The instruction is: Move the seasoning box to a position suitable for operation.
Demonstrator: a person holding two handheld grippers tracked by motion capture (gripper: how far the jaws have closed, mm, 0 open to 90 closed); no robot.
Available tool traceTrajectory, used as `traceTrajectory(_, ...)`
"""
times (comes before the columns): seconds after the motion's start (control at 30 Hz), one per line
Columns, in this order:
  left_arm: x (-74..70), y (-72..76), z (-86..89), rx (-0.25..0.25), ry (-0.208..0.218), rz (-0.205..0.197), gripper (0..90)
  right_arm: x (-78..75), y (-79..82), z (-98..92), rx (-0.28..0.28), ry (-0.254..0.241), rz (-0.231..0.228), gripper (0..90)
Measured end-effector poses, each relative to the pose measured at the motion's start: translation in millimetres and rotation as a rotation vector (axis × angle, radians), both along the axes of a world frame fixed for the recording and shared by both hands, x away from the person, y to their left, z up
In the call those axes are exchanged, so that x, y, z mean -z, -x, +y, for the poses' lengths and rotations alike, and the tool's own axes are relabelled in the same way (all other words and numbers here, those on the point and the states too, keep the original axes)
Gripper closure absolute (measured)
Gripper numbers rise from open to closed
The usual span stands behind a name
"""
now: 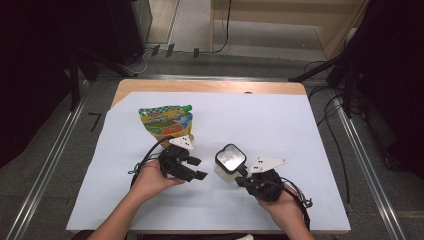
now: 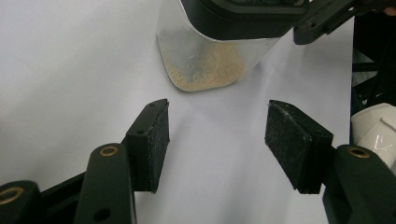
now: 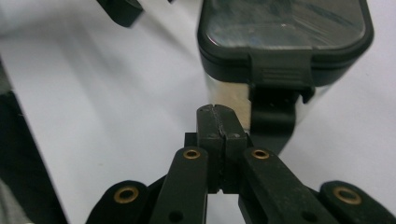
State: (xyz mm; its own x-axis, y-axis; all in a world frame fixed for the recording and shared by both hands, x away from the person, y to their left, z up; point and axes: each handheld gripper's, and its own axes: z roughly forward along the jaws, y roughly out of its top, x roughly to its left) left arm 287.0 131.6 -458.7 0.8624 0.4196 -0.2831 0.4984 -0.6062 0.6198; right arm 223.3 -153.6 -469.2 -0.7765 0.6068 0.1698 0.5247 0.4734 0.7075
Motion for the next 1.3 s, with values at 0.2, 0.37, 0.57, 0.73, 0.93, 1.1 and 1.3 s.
traceTrajectory(0.2,0.0,0.2,-0.3,0.001,0.0,-0.001,40.8,4.6,-4.1,-3.8,0.003,0.016,0.007,90.0)
traceTrajectory(0.37,0.2,0.8,-0.9,0.002,0.001,0.0,40.7,4.7,-5.5,-5.8,0.004,0.016,0.011,90.0)
traceTrajectory(0.57,0.6,0.6,-1.2,0.002,0.001,0.001,40.6,5.7,-10.9,-13.7,0.027,0.018,0.011,90.0)
traceTrajectory(0.73,0.5,0.9,-1.7,0.005,0.002,0.002,40.7,8.0,-16.8,-21.4,0.05,0.002,0.033,90.0)
traceTrajectory(0.93,-0.1,1.2,-1.8,0.012,0.003,-0.006,40.6,9.7,-22.1,-27.5,0.067,0.006,0.037,90.0)
traceTrajectory(1.1,0.9,0.9,-3.8,0.014,0.007,-0.008,40.5,9.9,-29.3,-36.3,0.098,-0.004,0.048,90.0)
traceTrajectory(1.3,2.7,0.2,-9.1,0.033,0.007,-0.015,40.3,10.3,-35.9,-44.9,0.117,-0.008,0.054,90.0)
